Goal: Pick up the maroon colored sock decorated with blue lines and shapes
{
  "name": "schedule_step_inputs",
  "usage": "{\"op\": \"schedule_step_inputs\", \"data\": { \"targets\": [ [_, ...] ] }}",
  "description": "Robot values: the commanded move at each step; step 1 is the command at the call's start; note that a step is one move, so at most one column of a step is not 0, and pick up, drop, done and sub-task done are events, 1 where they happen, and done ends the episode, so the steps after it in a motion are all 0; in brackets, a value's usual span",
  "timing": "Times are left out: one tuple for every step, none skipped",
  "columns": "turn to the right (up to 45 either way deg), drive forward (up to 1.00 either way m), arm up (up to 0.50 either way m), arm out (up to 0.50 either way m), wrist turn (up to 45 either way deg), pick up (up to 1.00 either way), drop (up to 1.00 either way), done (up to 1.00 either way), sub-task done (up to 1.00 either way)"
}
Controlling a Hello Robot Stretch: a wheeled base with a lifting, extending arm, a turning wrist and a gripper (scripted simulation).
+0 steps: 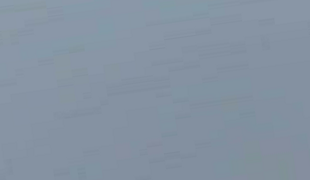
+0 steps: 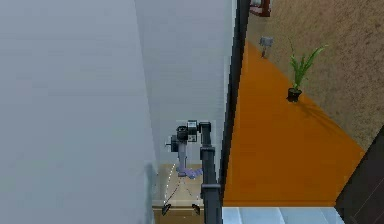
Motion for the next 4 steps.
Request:
{"op": "schedule_step_inputs", "data": {
  "targets": [
    [0.0,0.0,0.0,0.0,45.0,0.0,0.0,0.0,0.0],
    [0.0,0.0,0.0,0.0,45.0,0.0,0.0,0.0,0.0],
    [0.0,0.0,0.0,0.0,45.0,0.0,0.0,0.0,0.0],
    [0.0,0.0,0.0,0.0,45.0,0.0,0.0,0.0,0.0]
  ]
}}
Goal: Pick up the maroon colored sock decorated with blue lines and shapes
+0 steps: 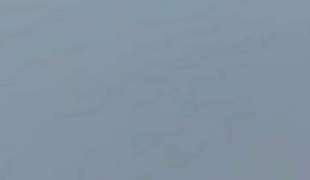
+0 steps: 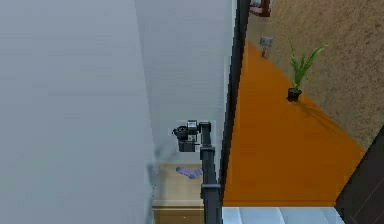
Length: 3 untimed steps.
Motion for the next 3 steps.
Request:
{"op": "schedule_step_inputs", "data": {
  "targets": [
    [0.0,0.0,0.0,0.0,9.0,0.0,0.0,0.0,0.0],
    [0.0,0.0,-0.3,0.0,0.0,0.0,0.0,0.0,0.0],
    [0.0,0.0,0.0,0.0,0.0,1.0,0.0,0.0,0.0]
  ]
}}
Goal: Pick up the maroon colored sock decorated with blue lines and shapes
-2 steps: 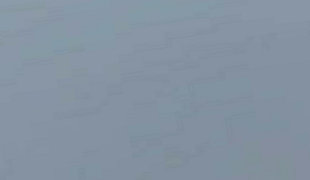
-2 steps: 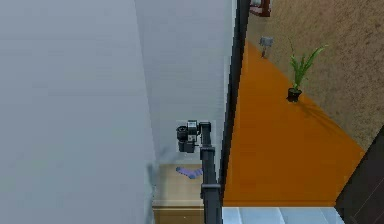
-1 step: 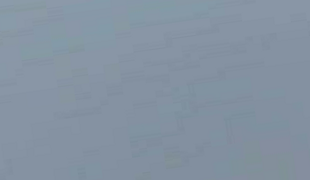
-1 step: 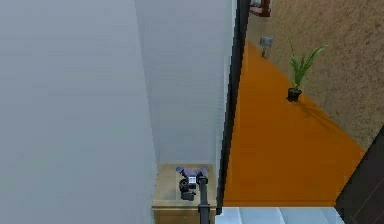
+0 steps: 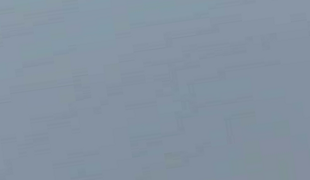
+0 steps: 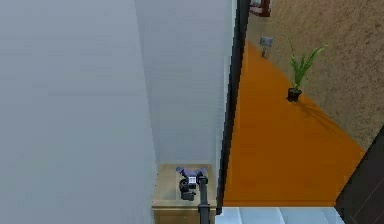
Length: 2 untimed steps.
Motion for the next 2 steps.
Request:
{"op": "schedule_step_inputs", "data": {
  "targets": [
    [0.0,0.0,0.1,0.0,0.0,0.0,0.0,0.0,0.0],
    [0.0,0.0,0.0,0.0,0.0,0.0,0.0,1.0,0.0]
  ]
}}
